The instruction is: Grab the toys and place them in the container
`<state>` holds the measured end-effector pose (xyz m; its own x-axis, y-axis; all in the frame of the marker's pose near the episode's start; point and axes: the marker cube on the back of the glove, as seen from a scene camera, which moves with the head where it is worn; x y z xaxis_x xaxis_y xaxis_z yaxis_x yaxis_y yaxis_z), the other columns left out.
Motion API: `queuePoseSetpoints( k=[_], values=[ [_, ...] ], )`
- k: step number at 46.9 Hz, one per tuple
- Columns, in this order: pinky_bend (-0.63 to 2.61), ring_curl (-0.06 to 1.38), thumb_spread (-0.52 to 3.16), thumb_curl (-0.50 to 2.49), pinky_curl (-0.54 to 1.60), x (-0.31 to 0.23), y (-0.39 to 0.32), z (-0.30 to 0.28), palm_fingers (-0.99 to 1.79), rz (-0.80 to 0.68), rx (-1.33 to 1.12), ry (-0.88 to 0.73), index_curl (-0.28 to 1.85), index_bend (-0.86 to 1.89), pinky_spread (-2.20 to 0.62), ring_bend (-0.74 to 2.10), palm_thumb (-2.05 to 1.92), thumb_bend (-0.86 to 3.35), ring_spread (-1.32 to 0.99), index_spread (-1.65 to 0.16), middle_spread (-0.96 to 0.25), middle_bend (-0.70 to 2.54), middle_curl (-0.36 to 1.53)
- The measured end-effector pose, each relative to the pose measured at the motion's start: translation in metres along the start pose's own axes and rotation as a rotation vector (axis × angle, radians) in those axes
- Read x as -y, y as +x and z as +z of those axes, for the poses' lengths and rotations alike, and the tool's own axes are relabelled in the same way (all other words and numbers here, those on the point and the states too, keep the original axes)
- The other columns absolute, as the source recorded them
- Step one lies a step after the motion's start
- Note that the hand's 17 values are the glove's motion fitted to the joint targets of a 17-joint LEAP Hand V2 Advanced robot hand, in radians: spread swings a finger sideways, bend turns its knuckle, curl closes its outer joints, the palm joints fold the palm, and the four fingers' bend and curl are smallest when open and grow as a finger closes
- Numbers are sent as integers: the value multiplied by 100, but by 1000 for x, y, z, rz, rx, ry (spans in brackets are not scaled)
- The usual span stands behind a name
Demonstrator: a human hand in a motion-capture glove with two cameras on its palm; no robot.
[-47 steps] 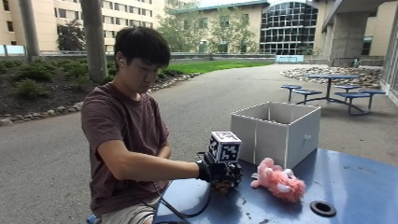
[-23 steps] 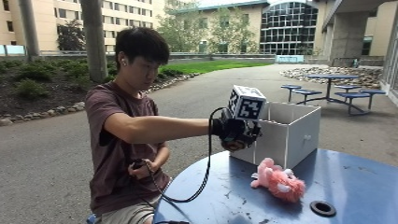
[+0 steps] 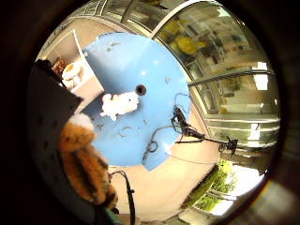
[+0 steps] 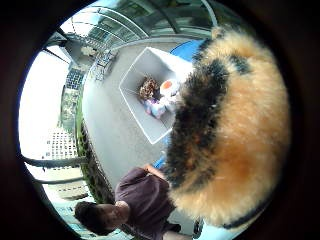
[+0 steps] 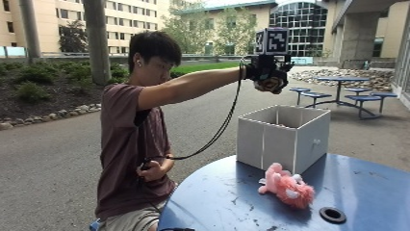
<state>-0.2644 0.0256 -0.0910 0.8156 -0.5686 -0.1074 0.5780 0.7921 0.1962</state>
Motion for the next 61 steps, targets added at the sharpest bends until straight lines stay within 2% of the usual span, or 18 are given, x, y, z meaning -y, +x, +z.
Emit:
queuePoseSetpoints(
  k=[9,21,27,30,34,36,37,38,39,43,48,61],
  values=[
    [86,61,46,106,48,76,-99,-23,96,-23,26,45,74,117,-36,123,61,11,-34,-16,-15,110,71],
    [86,63,41,113,49,140,-177,-21,96,-61,19,117,79,114,-36,123,61,10,-34,-18,-15,110,73],
    [88,63,41,115,50,162,-197,-9,93,-1,-4,73,81,111,-36,123,62,8,-35,-18,-17,107,73],
    [90,63,42,116,50,164,-204,-2,90,0,2,-30,82,108,-37,123,62,8,-35,-19,-18,106,73],
    [101,65,62,108,54,159,-202,9,49,-19,-25,-187,80,74,-35,131,48,-2,-35,-20,-22,90,70],
    [121,66,75,98,64,161,-205,11,-37,-26,-36,-188,76,41,-27,119,24,-14,-29,-18,-17,61,62],
    [116,68,80,96,60,162,-206,11,-11,-30,-31,-174,76,40,-27,125,26,-8,-31,-18,-19,68,64],
    [124,62,82,92,61,161,-204,10,-46,-37,-19,-158,67,24,-21,109,18,-12,-25,-17,-14,51,57],
    [126,58,84,89,59,158,-200,10,-51,-44,-4,-143,62,15,-18,100,13,-13,-22,-18,-12,45,54],
    [122,48,92,79,53,147,-180,7,-43,-47,34,-128,45,4,-10,78,0,-10,-15,-17,-6,27,47],
    [114,41,97,69,49,139,-164,0,-37,-26,19,-123,37,3,-4,65,-4,-7,-9,-16,-2,18,43],
    [96,37,104,52,41,82,-75,-17,-25,60,-25,-104,25,5,2,59,-5,-6,-4,-16,-1,15,37]
  ],
)
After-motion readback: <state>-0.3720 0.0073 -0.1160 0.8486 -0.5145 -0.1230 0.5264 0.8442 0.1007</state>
